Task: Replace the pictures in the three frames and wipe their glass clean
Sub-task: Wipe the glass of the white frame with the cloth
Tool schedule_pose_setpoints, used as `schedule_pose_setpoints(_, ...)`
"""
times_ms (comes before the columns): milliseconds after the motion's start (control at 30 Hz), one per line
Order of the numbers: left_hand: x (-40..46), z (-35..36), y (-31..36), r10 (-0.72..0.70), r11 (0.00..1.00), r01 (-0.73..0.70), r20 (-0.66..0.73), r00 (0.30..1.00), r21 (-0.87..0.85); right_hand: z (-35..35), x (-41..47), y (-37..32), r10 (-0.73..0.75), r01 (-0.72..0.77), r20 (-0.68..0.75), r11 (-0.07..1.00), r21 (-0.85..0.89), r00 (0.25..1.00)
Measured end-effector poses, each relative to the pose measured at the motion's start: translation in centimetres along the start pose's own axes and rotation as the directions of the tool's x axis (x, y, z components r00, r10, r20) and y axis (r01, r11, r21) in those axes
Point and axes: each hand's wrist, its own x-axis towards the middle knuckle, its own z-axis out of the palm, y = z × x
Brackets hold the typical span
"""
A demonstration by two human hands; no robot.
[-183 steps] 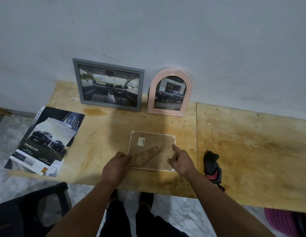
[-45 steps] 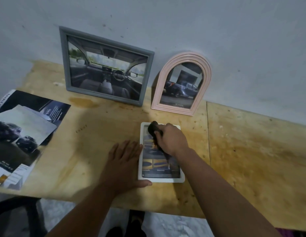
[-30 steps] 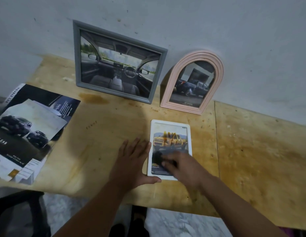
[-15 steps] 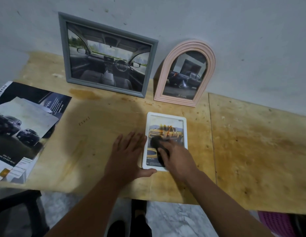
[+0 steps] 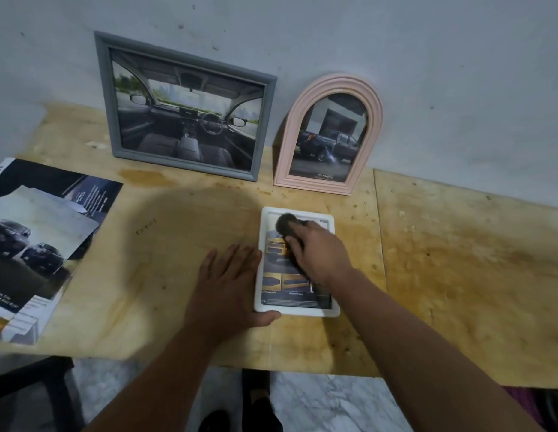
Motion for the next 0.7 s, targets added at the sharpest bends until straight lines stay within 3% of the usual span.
schedule_pose_setpoints(100, 0.0, 0.0, 0.1, 0.007, 1.0, -0.007, -0.02, 1.0, 0.011, 1.5, -3.7, 0.1, -0.073, 0.073, -0.024, 0.997, -0.004, 0.997)
schedule_pose_setpoints(200, 0.0, 0.0, 0.0, 0.014, 1.0, -0.014, -0.029, 0.999, 0.005, 1.9, -7.5, 0.2, -0.167, 0.168, 0.087, 0.986, -0.011, 0.982)
schedule_pose_setpoints(333, 0.0, -0.2, 0.1, 0.001, 1.0, -0.001, 0.006, 1.0, -0.008, -0.5, -7.9, 1.1, -0.246, 0.205, 0.231, 0.96, 0.188, 0.941)
schedule_pose_setpoints(400, 0.0, -0.3, 0.2, -0.005, 1.0, 0.005, 0.011, 1.0, -0.013, -1.7, -5.3, 1.9, -0.223, 0.187, 0.129, 0.952, 0.243, 0.966)
schedule_pose_setpoints(500, 0.1, -0.5, 0.3, -0.009, 1.0, 0.009, 0.034, 0.999, -0.011, -2.3, -0.8, 2.6, -0.066, 0.084, -0.099, 0.976, 0.201, 0.993)
schedule_pose_setpoints(600, 0.1, -0.5, 0.2, -0.013, 1.0, 0.014, 0.047, 0.999, -0.001, -0.3, 0.7, 1.9, -0.098, 0.102, -0.138, 0.995, 0.02, 0.986)
schedule_pose_setpoints(700, 0.1, -0.3, 0.2, -0.007, 1.0, 0.007, 0.022, 1.0, 0.006, 1.3, -1.2, 1.0, -0.179, 0.177, -0.14, 0.984, -0.031, 0.974)
